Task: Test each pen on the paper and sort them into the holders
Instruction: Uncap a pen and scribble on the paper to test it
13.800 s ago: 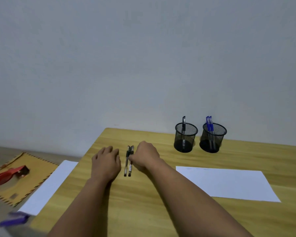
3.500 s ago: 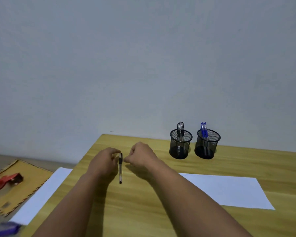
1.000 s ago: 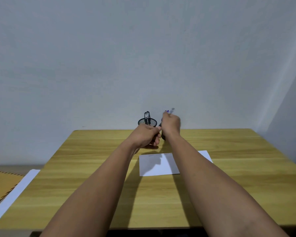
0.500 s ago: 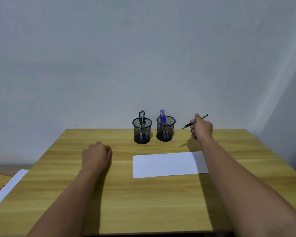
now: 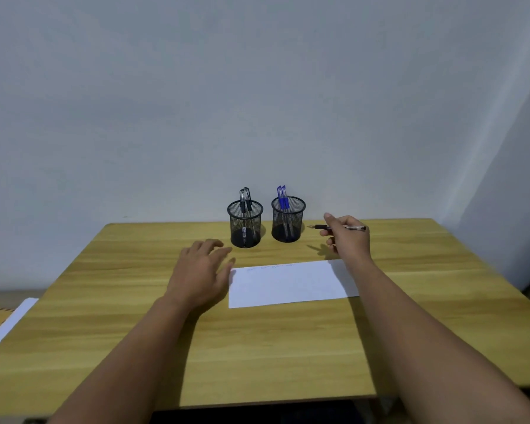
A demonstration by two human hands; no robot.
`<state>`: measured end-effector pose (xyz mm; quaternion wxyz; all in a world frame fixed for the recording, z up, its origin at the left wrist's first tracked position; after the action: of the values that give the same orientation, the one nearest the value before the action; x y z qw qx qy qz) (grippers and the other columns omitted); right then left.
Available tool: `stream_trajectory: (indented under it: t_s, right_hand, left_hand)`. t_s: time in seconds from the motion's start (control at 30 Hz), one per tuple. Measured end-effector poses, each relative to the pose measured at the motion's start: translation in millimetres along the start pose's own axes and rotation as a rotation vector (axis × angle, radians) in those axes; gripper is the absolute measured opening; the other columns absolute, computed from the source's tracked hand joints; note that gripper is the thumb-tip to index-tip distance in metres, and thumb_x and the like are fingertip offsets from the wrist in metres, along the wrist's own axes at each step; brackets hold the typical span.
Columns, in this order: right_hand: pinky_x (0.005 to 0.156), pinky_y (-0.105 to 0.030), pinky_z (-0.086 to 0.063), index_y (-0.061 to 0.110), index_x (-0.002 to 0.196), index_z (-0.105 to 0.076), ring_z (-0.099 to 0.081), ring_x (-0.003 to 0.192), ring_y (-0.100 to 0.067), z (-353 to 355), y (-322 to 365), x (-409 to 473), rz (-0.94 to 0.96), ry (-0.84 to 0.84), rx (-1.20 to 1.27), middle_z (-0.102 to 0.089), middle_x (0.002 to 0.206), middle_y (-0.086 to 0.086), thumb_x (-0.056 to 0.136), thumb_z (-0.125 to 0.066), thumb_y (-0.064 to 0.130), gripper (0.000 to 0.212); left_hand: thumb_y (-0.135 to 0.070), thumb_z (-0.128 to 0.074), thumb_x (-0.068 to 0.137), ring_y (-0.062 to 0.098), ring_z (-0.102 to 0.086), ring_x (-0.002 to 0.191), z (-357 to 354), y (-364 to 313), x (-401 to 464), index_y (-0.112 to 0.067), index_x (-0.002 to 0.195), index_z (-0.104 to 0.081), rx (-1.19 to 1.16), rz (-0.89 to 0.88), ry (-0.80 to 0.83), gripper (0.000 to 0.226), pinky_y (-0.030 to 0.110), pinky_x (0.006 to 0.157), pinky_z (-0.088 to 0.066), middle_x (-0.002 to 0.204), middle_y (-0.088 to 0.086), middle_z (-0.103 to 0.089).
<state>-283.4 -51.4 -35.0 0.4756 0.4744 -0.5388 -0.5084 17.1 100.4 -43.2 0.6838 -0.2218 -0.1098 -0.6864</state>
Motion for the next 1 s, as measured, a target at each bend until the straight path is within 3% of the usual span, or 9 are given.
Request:
stream_trajectory:
  t_s: [0.17, 0.27, 0.37, 0.43, 0.57, 0.77, 1.0]
  right_hand:
    - [0.049, -0.023, -0.048, 0.004, 0.091, -0.077, -0.058, 0.051, -0.014, -1.6, -4.5, -8.9, 0.05, 0.079, -0.073, -0.08, 0.078, -0.013, 0.102, -0.072, 0.025, 0.025]
    - [0.053, -0.021, -0.048, -0.007, 0.076, -0.064, -0.056, 0.05, -0.008, -6.1, -5.9, -13.0, 0.161, 0.048, -0.148, -0.066, 0.066, -0.012, 0.1, -0.075, 0.026, 0.042]
    - [0.05, -0.025, -0.044, 0.003, 0.072, -0.06, -0.053, 0.049, -0.019, -20.0, -23.4, -21.7, 0.098, 0.15, -0.021, -0.06, 0.063, -0.013, 0.103, -0.072, 0.024, 0.04]
    - [0.048, -0.027, -0.041, 0.002, 0.074, -0.062, -0.05, 0.051, -0.023, -27.7, -43.4, -27.7, 0.022, 0.236, 0.066, -0.059, 0.065, -0.017, 0.103, -0.073, 0.023, 0.037]
    - [0.051, -0.029, -0.048, -0.006, 0.073, -0.059, -0.055, 0.054, -0.024, -29.7, -61.9, -28.4, 0.003, 0.261, -0.034, -0.062, 0.067, -0.021, 0.099, -0.078, 0.028, 0.046]
    - [0.054, -0.031, -0.05, 0.009, 0.064, -0.055, -0.065, 0.057, -0.022, -27.7, -65.6, -24.2, 0.046, 0.234, -0.084, -0.06, 0.062, -0.018, 0.101, -0.073, 0.016, 0.041]
    - [0.061, -0.038, -0.051, 0.011, 0.061, -0.054, -0.058, 0.054, -0.025, -27.8, -66.9, -25.7, 0.051, 0.241, -0.122, -0.062, 0.059, -0.013, 0.099, -0.072, 0.018, 0.043]
  left_hand:
    - [-0.065, -0.045, 0.091, 0.015, -0.041, 0.143, -21.6, -7.6, -9.8, -0.028, 0.147, -0.05, -0.176, 0.0, 0.205, 0.068, 0.033, 0.11, -0.039, 0.159, -0.008, -0.04]
    - [-0.065, -0.052, 0.092, 0.012, -0.027, 0.151, -33.4, -3.1, -19.3, -0.025, 0.155, -0.039, -0.201, 0.027, 0.271, 0.076, 0.032, 0.119, -0.025, 0.165, -0.007, -0.027]
    - [-0.075, -0.039, 0.088, 0.012, -0.017, 0.154, -41.8, -0.2, -24.8, -0.024, 0.157, -0.033, -0.148, 0.014, 0.286, 0.086, 0.038, 0.125, -0.011, 0.167, -0.003, -0.023]
    - [-0.079, -0.031, 0.086, 0.012, -0.015, 0.155, -47.0, 1.9, -24.0, -0.026, 0.158, -0.032, -0.101, 0.005, 0.303, 0.089, 0.041, 0.126, -0.01, 0.167, -0.004, -0.021]
    - [-0.08, -0.029, 0.085, 0.011, -0.014, 0.155, -52.0, 4.9, -24.3, -0.026, 0.157, -0.034, -0.092, 0.001, 0.279, 0.09, 0.042, 0.126, -0.01, 0.167, -0.004, -0.022]
    - [-0.077, -0.036, 0.086, 0.009, -0.016, 0.154, -51.8, 6.6, -25.2, -0.025, 0.155, -0.038, -0.119, 0.013, 0.25, 0.087, 0.042, 0.126, -0.01, 0.166, -0.004, -0.025]
    - [-0.077, -0.035, 0.086, 0.009, -0.015, 0.155, -52.0, 6.4, -25.9, -0.025, 0.154, -0.039, -0.128, 0.016, 0.252, 0.086, 0.042, 0.126, -0.01, 0.166, -0.004, -0.026]
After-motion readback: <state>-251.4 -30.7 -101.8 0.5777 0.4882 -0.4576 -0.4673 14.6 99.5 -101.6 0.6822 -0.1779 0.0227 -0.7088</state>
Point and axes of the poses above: each hand's wrist, its own x-axis towards the middle knuckle, its own z-axis out of the back of the hand, y = z × x, the point moved 6 cm from there along x, towards the middle knuckle
